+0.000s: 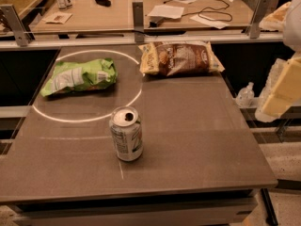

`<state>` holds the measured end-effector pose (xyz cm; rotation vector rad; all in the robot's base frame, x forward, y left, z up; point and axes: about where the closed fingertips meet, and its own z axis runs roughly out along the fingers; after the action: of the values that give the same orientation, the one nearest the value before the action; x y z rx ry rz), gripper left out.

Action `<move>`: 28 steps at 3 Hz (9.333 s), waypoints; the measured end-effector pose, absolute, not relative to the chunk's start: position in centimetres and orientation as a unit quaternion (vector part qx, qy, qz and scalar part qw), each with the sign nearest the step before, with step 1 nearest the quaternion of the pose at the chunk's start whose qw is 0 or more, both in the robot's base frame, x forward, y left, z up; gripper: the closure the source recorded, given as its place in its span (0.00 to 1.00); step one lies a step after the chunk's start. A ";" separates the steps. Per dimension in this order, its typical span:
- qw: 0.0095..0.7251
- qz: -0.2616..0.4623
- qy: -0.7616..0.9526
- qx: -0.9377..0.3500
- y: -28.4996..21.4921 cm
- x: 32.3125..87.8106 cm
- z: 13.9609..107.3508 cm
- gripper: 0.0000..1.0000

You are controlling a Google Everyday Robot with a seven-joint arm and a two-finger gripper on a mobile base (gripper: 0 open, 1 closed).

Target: Move 7up can near green rice chip bag

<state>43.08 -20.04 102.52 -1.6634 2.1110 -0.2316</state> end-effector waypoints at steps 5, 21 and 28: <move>0.380 0.101 0.796 -0.459 -20.9 40.6 96.9 0.00; 0.511 0.470 0.531 -0.486 6.3 39.7 86.8 0.18; 0.579 0.323 0.642 -0.384 11.4 52.3 88.1 1.00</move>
Offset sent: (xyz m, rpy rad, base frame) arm -0.0050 -0.0092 0.0010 0.2351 -0.0071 -0.1162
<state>52.27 11.41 88.06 -0.8968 1.5017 0.7558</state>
